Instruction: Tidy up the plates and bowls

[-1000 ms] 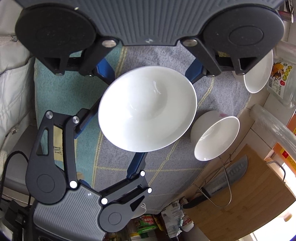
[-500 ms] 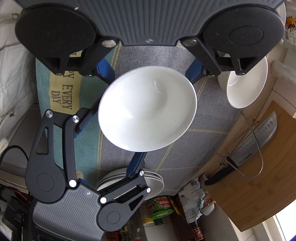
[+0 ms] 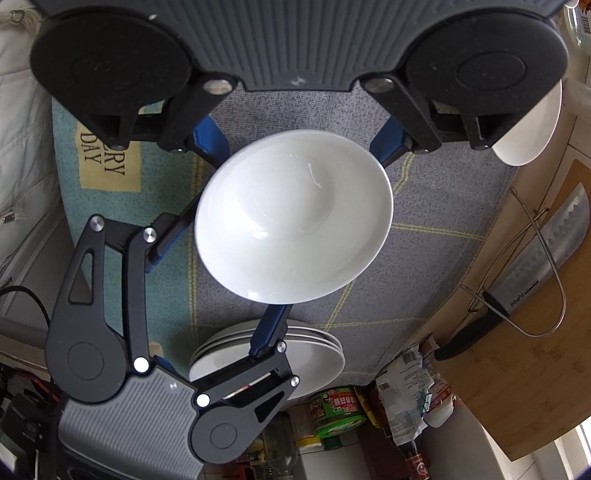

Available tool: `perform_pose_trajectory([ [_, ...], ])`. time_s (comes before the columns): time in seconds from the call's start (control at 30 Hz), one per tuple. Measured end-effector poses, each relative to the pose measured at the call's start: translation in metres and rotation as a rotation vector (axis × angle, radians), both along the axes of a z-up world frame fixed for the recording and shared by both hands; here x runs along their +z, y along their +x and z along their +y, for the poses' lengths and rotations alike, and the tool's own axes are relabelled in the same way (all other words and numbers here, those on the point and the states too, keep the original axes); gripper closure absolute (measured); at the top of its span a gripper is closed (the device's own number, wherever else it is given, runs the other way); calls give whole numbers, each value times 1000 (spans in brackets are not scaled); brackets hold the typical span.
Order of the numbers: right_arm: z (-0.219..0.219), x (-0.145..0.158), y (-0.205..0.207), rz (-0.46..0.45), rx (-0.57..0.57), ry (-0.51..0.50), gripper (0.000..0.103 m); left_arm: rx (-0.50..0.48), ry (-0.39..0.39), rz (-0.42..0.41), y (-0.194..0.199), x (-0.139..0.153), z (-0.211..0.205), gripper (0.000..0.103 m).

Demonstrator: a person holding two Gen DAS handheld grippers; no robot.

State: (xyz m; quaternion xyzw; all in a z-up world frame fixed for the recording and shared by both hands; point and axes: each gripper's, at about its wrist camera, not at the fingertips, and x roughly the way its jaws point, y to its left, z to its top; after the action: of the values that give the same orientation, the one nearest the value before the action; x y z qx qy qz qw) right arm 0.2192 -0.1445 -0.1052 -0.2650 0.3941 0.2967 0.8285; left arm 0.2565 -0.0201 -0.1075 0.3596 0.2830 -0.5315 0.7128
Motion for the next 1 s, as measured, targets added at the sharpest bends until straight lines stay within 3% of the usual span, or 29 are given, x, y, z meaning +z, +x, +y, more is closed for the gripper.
perform_pose_trajectory([
  [0.17,0,-5,6,19,-10,-3,18,8,-7,25,5,-5,-1,21],
  [0.33,-1,-8,11,50,-36,27,3,7,-32,55,5,-1,2,11],
  [0.43,-2,-3,5,30,-28,16,2,42,-27,69,4,2,10,11],
  [0.57,-8,12,-1,14,-51,47,1,133,-52,115,4,11,33,10],
  [0.67,-7,26,-3,-11,-64,83,0,256,-71,133,7,22,53,7],
  [0.9,18,46,14,-58,-32,132,0,497,-122,69,28,42,99,7],
  [1.0,32,47,29,-65,-6,141,0,563,-100,36,40,43,111,7],
])
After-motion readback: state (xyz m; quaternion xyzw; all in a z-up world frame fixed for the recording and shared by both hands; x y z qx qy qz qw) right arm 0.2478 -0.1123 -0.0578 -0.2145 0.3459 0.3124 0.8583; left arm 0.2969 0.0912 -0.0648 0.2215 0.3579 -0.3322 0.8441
